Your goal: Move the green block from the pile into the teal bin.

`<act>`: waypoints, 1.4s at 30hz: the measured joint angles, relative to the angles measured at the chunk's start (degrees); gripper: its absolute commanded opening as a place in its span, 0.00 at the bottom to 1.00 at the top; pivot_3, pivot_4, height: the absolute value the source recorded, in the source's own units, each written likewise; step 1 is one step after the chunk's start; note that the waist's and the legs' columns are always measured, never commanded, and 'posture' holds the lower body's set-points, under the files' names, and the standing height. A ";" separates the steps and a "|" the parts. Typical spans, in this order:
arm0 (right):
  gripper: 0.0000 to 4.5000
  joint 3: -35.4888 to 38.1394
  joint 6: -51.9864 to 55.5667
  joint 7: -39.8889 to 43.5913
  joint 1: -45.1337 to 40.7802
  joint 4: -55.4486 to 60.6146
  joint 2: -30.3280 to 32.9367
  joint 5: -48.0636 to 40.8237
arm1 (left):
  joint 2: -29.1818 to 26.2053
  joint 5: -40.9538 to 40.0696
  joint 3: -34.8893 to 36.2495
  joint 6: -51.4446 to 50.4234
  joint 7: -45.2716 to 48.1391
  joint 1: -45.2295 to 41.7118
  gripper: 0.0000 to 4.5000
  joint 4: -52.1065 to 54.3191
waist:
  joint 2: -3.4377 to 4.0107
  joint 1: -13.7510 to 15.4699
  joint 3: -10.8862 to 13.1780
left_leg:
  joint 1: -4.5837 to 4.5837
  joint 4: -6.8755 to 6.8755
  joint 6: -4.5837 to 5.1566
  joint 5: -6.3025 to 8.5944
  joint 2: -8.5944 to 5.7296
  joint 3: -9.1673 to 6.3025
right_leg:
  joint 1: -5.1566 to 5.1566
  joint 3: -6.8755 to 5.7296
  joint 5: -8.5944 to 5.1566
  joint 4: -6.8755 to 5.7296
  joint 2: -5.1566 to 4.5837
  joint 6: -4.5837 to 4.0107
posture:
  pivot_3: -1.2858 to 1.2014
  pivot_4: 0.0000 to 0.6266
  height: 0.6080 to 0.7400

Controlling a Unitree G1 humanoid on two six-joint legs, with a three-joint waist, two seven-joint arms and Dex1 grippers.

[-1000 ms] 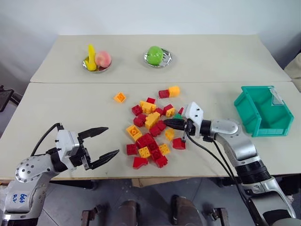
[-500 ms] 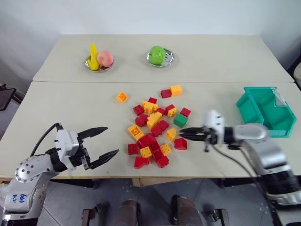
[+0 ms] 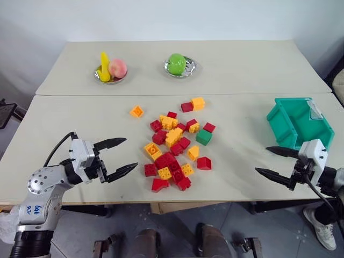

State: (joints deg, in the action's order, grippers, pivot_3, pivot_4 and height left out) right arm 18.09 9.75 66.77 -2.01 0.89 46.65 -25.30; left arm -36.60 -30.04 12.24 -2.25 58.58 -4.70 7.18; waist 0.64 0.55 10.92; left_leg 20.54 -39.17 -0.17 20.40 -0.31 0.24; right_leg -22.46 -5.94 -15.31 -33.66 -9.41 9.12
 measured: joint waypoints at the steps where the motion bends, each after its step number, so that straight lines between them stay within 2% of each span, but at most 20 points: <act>1: 0.99 -1.60 2.87 -1.61 -1.09 1.92 -0.65 -0.32 | -0.01 0.05 -0.09 0.14 0.32 -0.29 1.00 -0.50 | 0.00 -0.08 0.00 | -0.01 0.00 -0.01 -0.01 0.01 0.01 | 0.00 0.01 0.01 -0.01 0.00 -0.01 | 0.52 0.24 1.00; 5: 0.99 -9.19 20.85 -11.56 -9.16 7.68 -1.77 -0.97 | 0.02 0.24 -0.46 0.41 0.92 -1.22 1.00 -1.14 | 0.00 -0.43 0.00 | -0.06 -0.01 -0.04 -0.02 0.06 0.05 | -0.03 0.01 0.08 -0.04 0.00 -0.10 | 0.52 0.24 1.00; 8: 0.99 -14.67 26.42 -14.82 -15.01 8.31 -2.91 0.66 | 0.10 0.40 -0.45 0.49 0.93 -0.68 1.00 -1.02 | 0.00 -0.48 0.00 | -0.02 -0.01 -0.04 -0.01 0.04 0.06 | -0.06 0.01 0.08 0.00 0.00 -0.10 | 0.52 0.24 1.00; 12: 0.99 -20.03 28.49 -17.40 -19.39 7.60 -5.91 2.80 | 0.25 0.74 -0.34 0.51 0.67 0.10 1.00 -0.84 | 0.00 -0.24 0.00 | 0.05 -0.01 -0.02 0.01 0.01 0.01 | -0.08 -0.01 0.08 0.02 0.00 -0.11 | 0.52 0.24 1.00; 17: 0.99 -22.87 29.22 -22.18 -24.04 2.94 -11.70 6.15 | 0.40 0.85 0.20 0.60 -0.29 1.13 1.00 -0.50 | 0.00 -0.59 0.00 | 0.06 -0.01 -0.02 0.01 0.03 0.04 | -0.12 -0.01 0.09 0.00 0.01 -0.10 | 0.52 0.24 1.00; 23: 0.99 -24.33 25.35 -26.40 -26.94 -1.70 -16.30 10.01 | 0.98 0.86 0.29 1.13 -1.39 2.89 1.00 1.57 | 0.00 -0.69 0.00 | 0.06 0.01 -0.02 0.01 0.03 0.08 | -0.15 0.00 0.09 -0.02 0.02 -0.10 | 0.52 0.24 1.00; 32: 0.33 -24.32 22.52 -26.89 -28.19 -3.59 -19.12 10.92 | 1.00 0.85 0.32 1.15 -1.62 3.85 1.00 1.81 | 0.00 -0.72 0.00 | 0.07 0.01 -0.02 0.01 0.03 0.09 | -0.17 0.00 0.09 -0.04 0.02 -0.10 | 0.52 0.24 1.00; 38: 0.33 -23.59 18.38 -23.12 -25.66 -1.59 -17.23 10.47 | 1.00 0.04 -0.06 0.80 -0.57 3.72 1.00 4.22 | 0.00 -0.51 0.00 | 0.10 0.01 0.01 0.03 0.02 0.07 | -0.17 0.00 0.09 -0.01 0.01 -0.10 | 0.52 0.24 1.00; 42: 0.33 -17.39 10.90 -18.35 -21.16 0.57 -13.98 7.59 | 2.05 -1.37 -2.54 -1.05 -0.18 1.39 1.00 7.59 | -0.01 -0.13 0.00 | 0.11 0.01 0.03 0.04 0.00 0.09 | -0.14 0.00 0.10 0.02 0.01 -0.08 | 0.52 0.24 1.00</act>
State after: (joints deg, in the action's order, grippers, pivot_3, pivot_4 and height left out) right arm 0.69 20.65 48.42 -23.17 1.46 32.67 -17.71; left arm -34.55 -31.41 9.71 -3.30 58.40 -3.31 14.77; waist 0.63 0.42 10.92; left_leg 20.65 -39.16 -0.14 20.44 -0.31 0.32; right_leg -22.61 -5.94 -15.21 -33.63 -9.40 9.04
